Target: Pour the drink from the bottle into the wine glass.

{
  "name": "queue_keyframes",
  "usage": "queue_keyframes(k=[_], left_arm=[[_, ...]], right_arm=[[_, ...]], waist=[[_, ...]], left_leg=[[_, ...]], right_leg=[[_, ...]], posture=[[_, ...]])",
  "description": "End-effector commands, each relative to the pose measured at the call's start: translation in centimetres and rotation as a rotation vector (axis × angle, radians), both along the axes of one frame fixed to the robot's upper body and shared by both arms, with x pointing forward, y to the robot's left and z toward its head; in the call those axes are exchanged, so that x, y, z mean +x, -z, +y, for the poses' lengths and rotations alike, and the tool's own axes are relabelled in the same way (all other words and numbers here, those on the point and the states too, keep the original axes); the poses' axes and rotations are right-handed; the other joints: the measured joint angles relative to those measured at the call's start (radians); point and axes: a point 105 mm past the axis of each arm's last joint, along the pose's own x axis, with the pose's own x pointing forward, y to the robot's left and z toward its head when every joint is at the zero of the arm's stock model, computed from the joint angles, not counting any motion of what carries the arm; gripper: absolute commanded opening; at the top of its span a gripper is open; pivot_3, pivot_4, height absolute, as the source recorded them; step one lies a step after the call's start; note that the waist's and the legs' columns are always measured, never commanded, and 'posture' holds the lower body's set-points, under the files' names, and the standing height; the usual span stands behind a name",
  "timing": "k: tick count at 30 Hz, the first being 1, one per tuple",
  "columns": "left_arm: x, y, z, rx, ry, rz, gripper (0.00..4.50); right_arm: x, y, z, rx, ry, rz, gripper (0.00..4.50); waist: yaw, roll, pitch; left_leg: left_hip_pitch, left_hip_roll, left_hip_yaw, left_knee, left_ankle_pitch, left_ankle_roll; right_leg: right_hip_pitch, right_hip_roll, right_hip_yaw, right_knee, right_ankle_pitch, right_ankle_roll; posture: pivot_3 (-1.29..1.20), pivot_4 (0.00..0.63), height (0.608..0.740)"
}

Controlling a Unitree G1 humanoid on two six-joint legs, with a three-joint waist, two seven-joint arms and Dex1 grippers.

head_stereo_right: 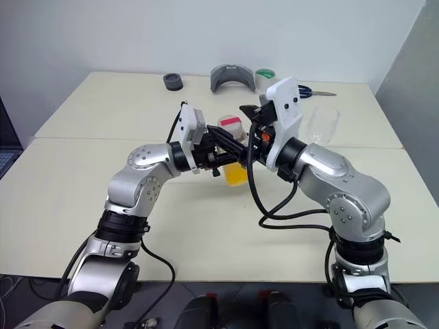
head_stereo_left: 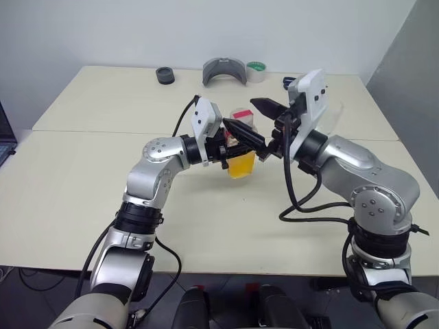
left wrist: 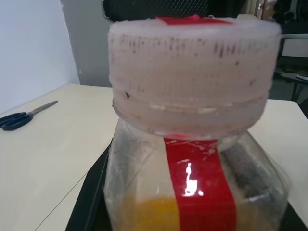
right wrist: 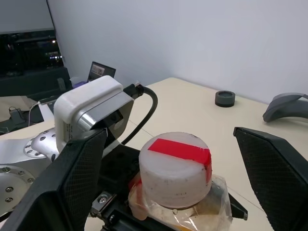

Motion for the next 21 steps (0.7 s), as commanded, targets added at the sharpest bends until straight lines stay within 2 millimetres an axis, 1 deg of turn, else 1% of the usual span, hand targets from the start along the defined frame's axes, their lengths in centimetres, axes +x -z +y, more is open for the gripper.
queue_keyframes(k=[1, 4, 7, 9, 10, 11, 13, 18, 21], left_arm=[[-0.7, -2.0, -0.2, -0.02, 0.017, -0.077, 1.79], [-0.7, -2.1, -0.1, -0.021, 0.014, -0.078, 1.79], [-0.7, -2.2, -0.1, -0.019, 0.013, -0.079, 1.79], [-0.7, -2.2, -0.1, -0.019, 0.012, -0.079, 1.79], [-0.7, -2.3, -0.1, -0.02, 0.012, -0.079, 1.79], [-0.8, -2.3, -0.1, -0.02, 0.012, -0.079, 1.79], [-0.9, -2.3, -0.2, -0.021, 0.014, -0.077, 1.79], [-1.5, -2.0, -0.4, -0.019, 0.035, -0.059, 1.79], [-3.3, -1.7, -0.5, -0.013, 0.107, -0.021, 1.79]], right_arm=[[-0.7, -0.9, 0.2, 0.01, -0.041, -0.048, 4.48], [-0.7, -0.4, 0.2, -0.008, -0.051, -0.045, 4.48], [-0.7, -0.1, 0.3, -0.032, -0.06, -0.049, 3.91], [-0.5, 0.1, 0.2, -0.036, -0.06, -0.046, 3.26], [-0.3, 0.1, 0.1, -0.032, -0.055, -0.048, 2.93], [-0.2, -0.1, -0.1, -0.028, -0.051, -0.052, 2.47], [0.1, -0.4, -0.2, -0.021, -0.042, -0.06, 1.85], [0.1, -1.0, -0.4, -0.003, -0.054, -0.078, 1.82], [-1.1, -1.4, -0.4, -0.017, -0.151, -0.09, 1.82]], waist=[[0.0, 0.0, 0.0], [0.0, 0.0, 0.0], [0.0, 0.0, 0.0], [0.0, 0.0, 0.0], [0.0, 0.0, 0.0], [0.0, 0.0, 0.0], [0.0, 0.0, 0.0], [0.0, 0.0, 0.0], [-0.001, 0.0, 0.0]], left_leg=[[0.0, 0.0, 0.0, 0.0, 0.0, 0.0], [0.0, 0.0, 0.0, 0.0, 0.0, 0.0], [0.0, 0.0, 0.0, 0.0, 0.0, 0.0], [0.0, 0.0, 0.0, 0.0, 0.0, 0.0], [0.0, 0.0, 0.0, 0.0, 0.0, 0.0], [0.0, 0.0, 0.0, 0.0, 0.0, 0.0], [0.0, 0.0, 0.0, 0.0, 0.0, 0.0], [0.0, 0.0, 0.0, 0.0, 0.0, 0.0], [0.0, 0.0, 0.0, 0.0, 0.0, 0.0]], right_leg=[[0.0, 0.0, 0.0, 0.0, 0.0, 0.0], [0.0, 0.0, 0.0, 0.0, 0.0, 0.0], [0.0, 0.0, 0.0, 0.0, 0.0, 0.0], [0.0, 0.0, 0.0, 0.0, 0.0, 0.0], [0.0, 0.0, 0.0, 0.0, 0.0, 0.0], [0.0, 0.0, 0.0, 0.0, 0.0, 0.0], [0.0, 0.0, 0.0, 0.0, 0.0, 0.0], [0.0, 0.0, 0.0, 0.0, 0.0, 0.0], [0.0, 0.0, 0.0, 0.0, 0.0, 0.0]], posture=[[0.0, 0.15, 0.74], [0.0, 0.15, 0.74], [0.0, 0.15, 0.74], [0.0, 0.15, 0.74], [0.0, 0.15, 0.74], [0.0, 0.15, 0.74], [0.0, 0.15, 0.74], [0.0, 0.15, 0.74], [0.0, 0.15, 0.74]])
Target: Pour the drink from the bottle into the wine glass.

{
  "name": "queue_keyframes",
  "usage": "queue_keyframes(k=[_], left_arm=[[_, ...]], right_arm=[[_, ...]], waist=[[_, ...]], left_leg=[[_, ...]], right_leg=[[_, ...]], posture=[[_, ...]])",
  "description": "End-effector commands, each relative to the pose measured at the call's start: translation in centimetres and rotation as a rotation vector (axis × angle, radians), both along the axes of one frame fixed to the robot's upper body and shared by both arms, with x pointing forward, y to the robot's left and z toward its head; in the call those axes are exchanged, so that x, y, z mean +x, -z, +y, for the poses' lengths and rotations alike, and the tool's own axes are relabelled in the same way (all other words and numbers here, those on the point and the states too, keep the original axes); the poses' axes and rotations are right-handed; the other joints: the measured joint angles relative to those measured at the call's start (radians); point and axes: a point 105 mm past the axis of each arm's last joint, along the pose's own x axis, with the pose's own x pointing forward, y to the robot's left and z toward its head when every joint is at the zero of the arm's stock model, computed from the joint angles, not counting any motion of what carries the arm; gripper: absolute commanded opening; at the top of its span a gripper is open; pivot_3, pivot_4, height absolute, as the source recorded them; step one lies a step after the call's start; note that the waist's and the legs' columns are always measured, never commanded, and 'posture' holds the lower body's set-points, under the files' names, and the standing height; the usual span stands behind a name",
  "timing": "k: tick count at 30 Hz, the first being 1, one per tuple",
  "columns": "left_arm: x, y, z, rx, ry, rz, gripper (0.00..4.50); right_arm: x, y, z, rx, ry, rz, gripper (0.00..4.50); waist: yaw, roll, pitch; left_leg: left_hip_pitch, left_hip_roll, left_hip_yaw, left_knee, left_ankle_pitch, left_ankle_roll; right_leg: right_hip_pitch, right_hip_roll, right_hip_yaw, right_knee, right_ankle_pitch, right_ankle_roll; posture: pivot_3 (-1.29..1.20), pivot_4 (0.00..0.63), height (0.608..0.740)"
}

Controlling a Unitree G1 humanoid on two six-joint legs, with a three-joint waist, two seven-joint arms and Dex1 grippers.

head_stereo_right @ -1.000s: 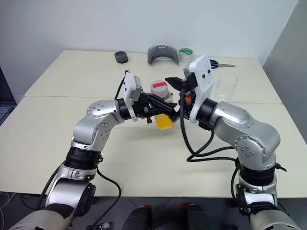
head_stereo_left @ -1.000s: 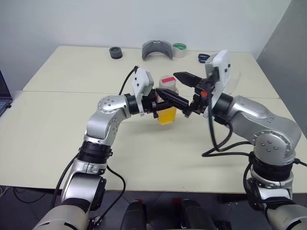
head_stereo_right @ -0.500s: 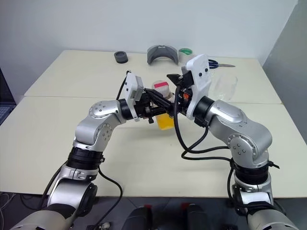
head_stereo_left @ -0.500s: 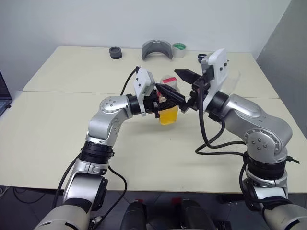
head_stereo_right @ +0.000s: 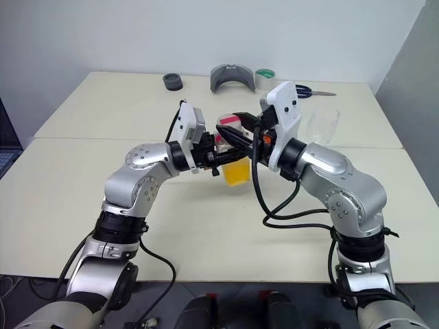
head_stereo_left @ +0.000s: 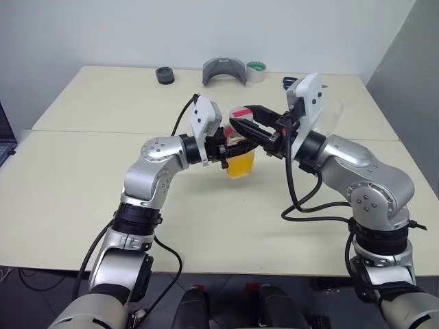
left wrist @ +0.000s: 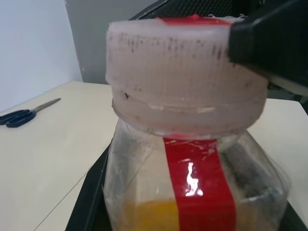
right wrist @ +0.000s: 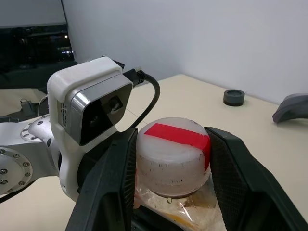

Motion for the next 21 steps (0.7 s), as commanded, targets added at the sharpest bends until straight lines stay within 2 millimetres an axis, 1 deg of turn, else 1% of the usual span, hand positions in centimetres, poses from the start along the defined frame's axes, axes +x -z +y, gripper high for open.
queue_keyframes(k=[1, 3, 5, 7, 9, 13, 15, 17, 19, 21], left_arm=[[-3.6, -1.3, -0.8, -0.006, 0.152, -0.034, 1.79], [-5.2, -1.0, -1.0, 0.01, 0.221, -0.021, 1.79], [-6.5, -0.9, -1.1, 0.025, 0.277, -0.012, 1.79], [-8.0, -1.2, -1.0, 0.036, 0.351, -0.004, 1.79], [-8.8, -1.6, -0.9, 0.04, 0.392, 0.001, 1.79], [-9.4, -2.6, -0.6, 0.047, 0.44, 0.001, 1.79], [-8.3, -2.4, -0.4, 0.069, 0.401, -0.02, 1.79], [-6.6, -2.2, 0.1, 0.074, 0.333, -0.03, 1.79], [-4.8, -2.3, 0.6, 0.052, 0.234, -0.058, 1.79], [-3.6, -1.9, 1.1, 0.047, 0.165, -0.076, 1.79]], right_arm=[[-1.9, -2.2, -0.6, 0.006, -0.127, -0.081, 1.82], [-2.9, -2.5, -0.9, -0.027, -0.237, -0.074, 1.82], [-3.5, -2.5, -1.0, -0.063, -0.32, -0.063, 1.82], [-4.5, -2.5, -0.7, -0.1, -0.446, -0.037, 1.82], [-5.0, -2.6, -0.6, -0.117, -0.521, -0.018, 1.82], [-5.5, -2.5, -0.4, -0.157, -0.636, 0.005, 1.82], [-5.0, -2.6, -0.6, -0.158, -0.63, 0.004, 2.54], [-4.5, -2.8, -1.1, -0.148, -0.584, -0.006, 3.09], [-4.1, -2.8, -2.1, -0.152, -0.517, -0.012, 3.86], [-3.9, -2.6, -3.1, -0.16, -0.453, -0.006, 4.44]], waist=[[0.0, 0.0, 0.0], [0.0, 0.0, 0.0], [0.0, 0.0, 0.0], [0.0, 0.0, 0.0], [-0.001, 0.0, 0.0], [-0.001, 0.0, 0.0], [0.0, 0.0, 0.0], [0.001, 0.0, 0.0], [0.001, 0.0, 0.0], [0.003, 0.0, 0.0]], left_leg=[[0.0, 0.0, 0.0, 0.0, 0.0, 0.0], [0.0, 0.0, 0.0, 0.0, 0.0, 0.0], [0.0, 0.0, 0.0, 0.0, 0.0, 0.0], [0.0, 0.0, 0.0, 0.0, 0.0, 0.0], [0.001, 0.0, 0.0, 0.0, 0.0, 0.0], [0.001, 0.0, -0.001, 0.0, 0.0, 0.0], [0.001, 0.0, -0.001, 0.001, 0.0, 0.0], [0.001, 0.0, -0.001, 0.001, 0.0, 0.0], [0.001, 0.0, 0.0, 0.001, 0.0, 0.0], [0.001, 0.0, 0.0, 0.001, 0.0, 0.0]], right_leg=[[0.0, 0.0, 0.0, 0.0, 0.0, 0.0], [0.0, 0.0, 0.0, 0.0, 0.0, 0.0], [0.0, 0.0, 0.0, 0.0, 0.0, 0.0], [0.0, 0.0, 0.0, 0.0, 0.0, 0.0], [0.001, 0.0, 0.0, 0.0, 0.0, 0.0], [0.001, 0.001, 0.0, 0.0, 0.0, 0.0], [0.001, 0.001, 0.0, 0.0, 0.0, 0.0], [0.001, 0.001, 0.0, 0.0, 0.0, 0.0], [0.001, 0.001, 0.0, 0.0, 0.0, 0.0], [0.001, 0.001, 0.0, 0.0, 0.0, 0.0]], posture=[[0.0, 0.15, 0.74], [0.0, 0.15, 0.74], [0.0, 0.15, 0.74], [0.0, 0.15, 0.74], [0.0, 0.15, 0.74], [0.0, 0.15, 0.74], [0.0, 0.15, 0.74], [0.0, 0.15, 0.74], [0.0, 0.15, 0.74], [0.0, 0.15, 0.74]])
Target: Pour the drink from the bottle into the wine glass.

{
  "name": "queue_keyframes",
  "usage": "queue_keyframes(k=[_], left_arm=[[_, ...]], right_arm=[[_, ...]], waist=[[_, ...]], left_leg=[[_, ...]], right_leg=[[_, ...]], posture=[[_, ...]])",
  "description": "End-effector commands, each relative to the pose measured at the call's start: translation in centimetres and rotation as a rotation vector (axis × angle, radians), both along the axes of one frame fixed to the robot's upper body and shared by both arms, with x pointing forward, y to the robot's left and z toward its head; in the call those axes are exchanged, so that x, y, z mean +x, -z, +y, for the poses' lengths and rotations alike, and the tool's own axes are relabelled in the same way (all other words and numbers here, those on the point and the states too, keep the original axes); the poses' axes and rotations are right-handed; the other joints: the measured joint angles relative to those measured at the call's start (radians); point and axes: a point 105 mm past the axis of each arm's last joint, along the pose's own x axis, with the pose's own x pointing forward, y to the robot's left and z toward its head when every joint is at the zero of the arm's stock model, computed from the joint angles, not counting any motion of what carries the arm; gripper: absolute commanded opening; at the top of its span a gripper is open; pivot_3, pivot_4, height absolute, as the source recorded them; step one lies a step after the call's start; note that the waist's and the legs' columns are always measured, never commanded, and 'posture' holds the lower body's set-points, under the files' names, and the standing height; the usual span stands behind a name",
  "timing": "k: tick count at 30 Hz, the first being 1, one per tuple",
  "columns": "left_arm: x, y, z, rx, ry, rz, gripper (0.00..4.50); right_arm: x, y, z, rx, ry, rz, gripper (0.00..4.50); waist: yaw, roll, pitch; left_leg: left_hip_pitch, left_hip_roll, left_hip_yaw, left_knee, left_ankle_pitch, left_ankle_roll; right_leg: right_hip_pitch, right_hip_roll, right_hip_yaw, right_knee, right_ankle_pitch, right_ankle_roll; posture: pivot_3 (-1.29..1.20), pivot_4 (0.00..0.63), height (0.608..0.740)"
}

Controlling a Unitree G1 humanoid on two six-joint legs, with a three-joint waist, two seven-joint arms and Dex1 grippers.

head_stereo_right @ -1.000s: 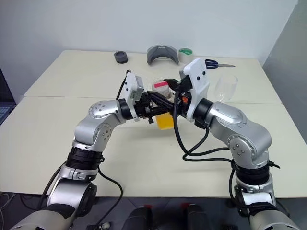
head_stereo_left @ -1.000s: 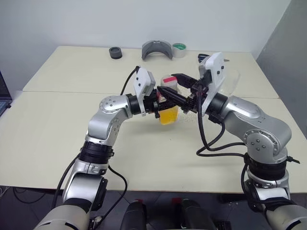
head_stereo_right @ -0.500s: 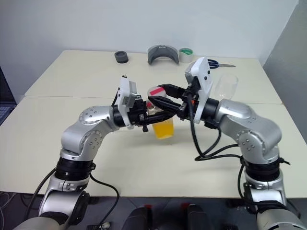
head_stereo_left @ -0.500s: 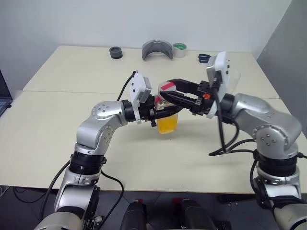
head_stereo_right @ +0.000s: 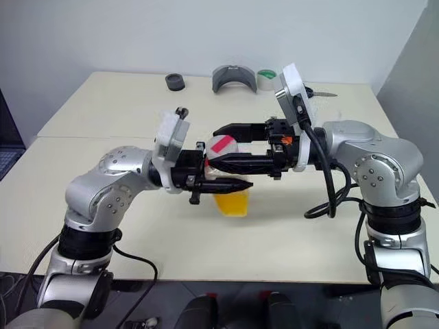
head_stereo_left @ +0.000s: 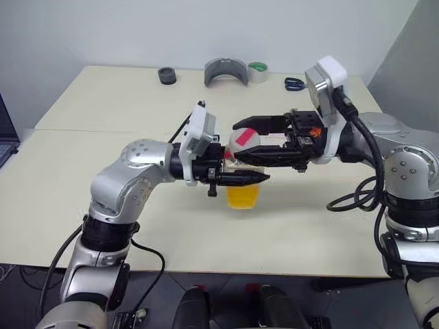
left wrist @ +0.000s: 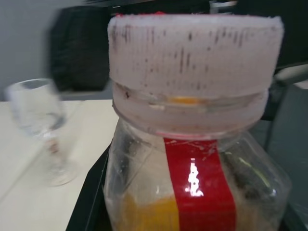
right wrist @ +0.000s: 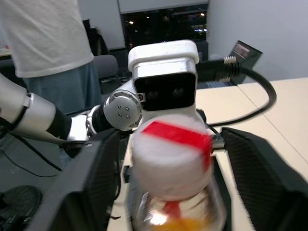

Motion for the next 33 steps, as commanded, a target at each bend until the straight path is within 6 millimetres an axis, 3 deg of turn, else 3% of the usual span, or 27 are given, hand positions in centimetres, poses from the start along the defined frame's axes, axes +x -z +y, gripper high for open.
queue_keyframes(k=[1, 6, 14, 19, 30, 33], left_arm=[[2.0, -0.4, 1.1, -0.028, -0.127, -0.088, 1.79], [3.6, 0.5, 1.7, -0.051, -0.228, -0.086, 1.79], [4.3, 0.1, 1.0, -0.084, -0.252, -0.089, 1.79], [4.3, -0.2, 0.3, -0.092, -0.23, -0.095, 1.79], [3.8, -0.4, -0.4, -0.11, -0.204, -0.093, 1.79], [3.7, -0.4, -0.4, -0.113, -0.207, -0.092, 1.79]], right_arm=[[0.1, -0.9, -2.0, 0.013, 0.115, -0.063, 4.47], [0.9, -0.4, -3.0, 0.022, 0.324, -0.12, 4.47], [1.6, -0.4, 0.6, 0.137, 0.529, -0.15, 4.47], [1.3, -0.3, 1.9, 0.164, 0.525, -0.128, 4.47], [2.7, 0.1, 2.5, 0.17, 0.576, -0.107, 4.47], [2.7, 0.0, 2.4, 0.177, 0.579, -0.108, 3.83]], waist=[[0.001, 0.0, 0.0], [0.001, 0.0, 0.0], [-0.004, 0.0, 0.0], [0.001, 0.0, 0.0], [-0.001, 0.0, 0.0], [-0.001, 0.0, 0.0]], left_leg=[[0.0, 0.0, 0.0, 0.0, 0.0, 0.0], [-0.001, 0.0, 0.0, 0.0, 0.0, 0.0], [-0.001, 0.001, 0.0, 0.0, 0.0, 0.0], [-0.001, 0.0, 0.0, 0.0, 0.0, 0.0], [-0.001, 0.0, 0.0, 0.0, 0.0, 0.0], [-0.001, 0.0, 0.0, 0.0, 0.0, 0.0]], right_leg=[[0.0, 0.0, 0.0, 0.0, 0.0, 0.0], [0.0, 0.0, 0.0, 0.0, 0.0, 0.0], [-0.001, 0.001, 0.0, 0.001, 0.0, 0.0], [-0.001, 0.0, 0.0, 0.001, 0.0, 0.0], [-0.001, 0.0, 0.0, 0.001, 0.0, 0.0], [-0.001, 0.0, 0.0, 0.001, 0.0, 0.0]], posture=[[0.0, 0.15, 0.74], [0.0, 0.15, 0.74], [0.0, 0.15, 0.74], [0.0, 0.15, 0.74], [0.0, 0.15, 0.74], [0.0, 0.15, 0.74]])
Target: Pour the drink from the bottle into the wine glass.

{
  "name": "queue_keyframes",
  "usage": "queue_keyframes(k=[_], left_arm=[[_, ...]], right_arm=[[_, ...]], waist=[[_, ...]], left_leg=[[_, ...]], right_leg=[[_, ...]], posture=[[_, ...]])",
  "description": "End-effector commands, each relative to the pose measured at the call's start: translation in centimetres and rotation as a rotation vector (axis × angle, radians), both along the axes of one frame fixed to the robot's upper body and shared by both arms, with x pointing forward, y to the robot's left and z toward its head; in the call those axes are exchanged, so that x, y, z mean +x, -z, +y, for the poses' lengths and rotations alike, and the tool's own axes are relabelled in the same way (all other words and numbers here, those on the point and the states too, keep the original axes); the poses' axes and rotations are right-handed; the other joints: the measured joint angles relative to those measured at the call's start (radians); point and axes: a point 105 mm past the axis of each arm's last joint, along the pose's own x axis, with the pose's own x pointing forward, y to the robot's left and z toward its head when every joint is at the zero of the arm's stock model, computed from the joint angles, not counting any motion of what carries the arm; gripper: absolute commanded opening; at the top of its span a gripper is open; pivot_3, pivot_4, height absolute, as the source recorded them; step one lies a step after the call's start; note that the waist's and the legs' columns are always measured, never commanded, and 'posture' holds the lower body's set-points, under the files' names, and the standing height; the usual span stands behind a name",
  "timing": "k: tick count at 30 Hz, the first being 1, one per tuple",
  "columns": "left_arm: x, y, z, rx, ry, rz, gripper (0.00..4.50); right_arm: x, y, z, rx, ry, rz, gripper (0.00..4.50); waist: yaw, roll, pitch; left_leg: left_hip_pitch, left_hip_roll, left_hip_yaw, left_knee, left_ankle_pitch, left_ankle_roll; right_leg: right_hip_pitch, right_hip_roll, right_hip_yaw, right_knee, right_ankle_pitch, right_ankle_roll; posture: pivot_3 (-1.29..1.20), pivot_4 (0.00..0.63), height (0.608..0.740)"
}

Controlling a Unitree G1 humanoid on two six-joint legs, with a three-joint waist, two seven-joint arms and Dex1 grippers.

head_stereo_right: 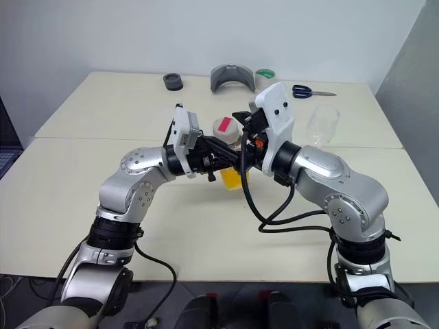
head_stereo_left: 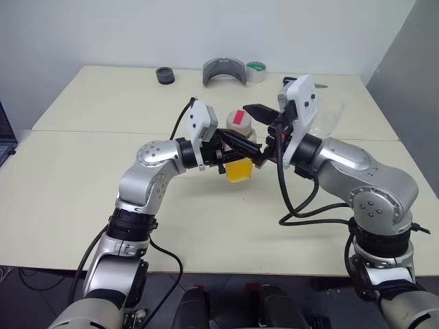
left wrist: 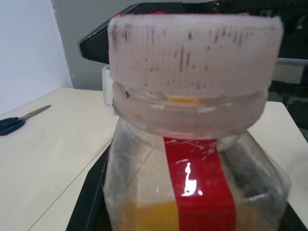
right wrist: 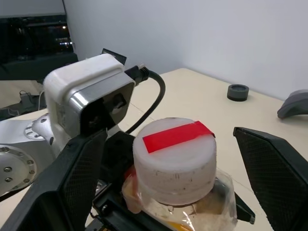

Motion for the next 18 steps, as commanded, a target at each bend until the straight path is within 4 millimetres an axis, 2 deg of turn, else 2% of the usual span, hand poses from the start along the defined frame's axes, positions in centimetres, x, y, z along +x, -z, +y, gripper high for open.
queue_keyframes(k=[1, 6, 12, 18], left_arm=[[-0.8, -1.7, -0.2, -0.026, 0.019, -0.068, 1.79], [-0.8, -1.6, -0.1, -0.026, 0.014, -0.063, 1.79], [-1.5, -1.4, -0.2, -0.025, 0.035, -0.046, 1.79], [-5.3, -1.8, -0.7, 0.002, 0.192, -0.006, 1.79]], right_arm=[[-0.5, -1.8, -0.1, 0.035, -0.008, -0.071, 3.58], [-0.6, -2.2, -0.3, 0.049, -0.013, -0.081, 1.9], [-0.9, -2.4, -0.3, 0.044, -0.048, -0.081, 1.88], [-2.6, -2.0, -0.5, -0.05, -0.266, -0.096, 1.88]], waist=[[0.0, 0.0, 0.0], [0.0, 0.0, 0.0], [0.0, 0.0, 0.0], [0.0, 0.0, 0.0]], left_leg=[[0.0, 0.0, 0.0, 0.0, 0.0, 0.0], [0.0, 0.0, 0.0, 0.0, 0.0, 0.0], [0.0, 0.0, 0.0, 0.0, 0.0, 0.0], [0.0, 0.0, 0.0, 0.0, 0.0, 0.0]], right_leg=[[0.0, 0.0, 0.0, 0.0, 0.0, 0.0], [0.0, 0.0, 0.0, 0.0, 0.0, 0.0], [0.0, 0.0, 0.0, 0.0, 0.0, 0.0], [0.0, 0.0, 0.0, -0.001, 0.0, 0.0]], posture=[[0.0, 0.15, 0.74], [0.0, 0.15, 0.74], [0.0, 0.15, 0.74], [0.0, 0.15, 0.74]])
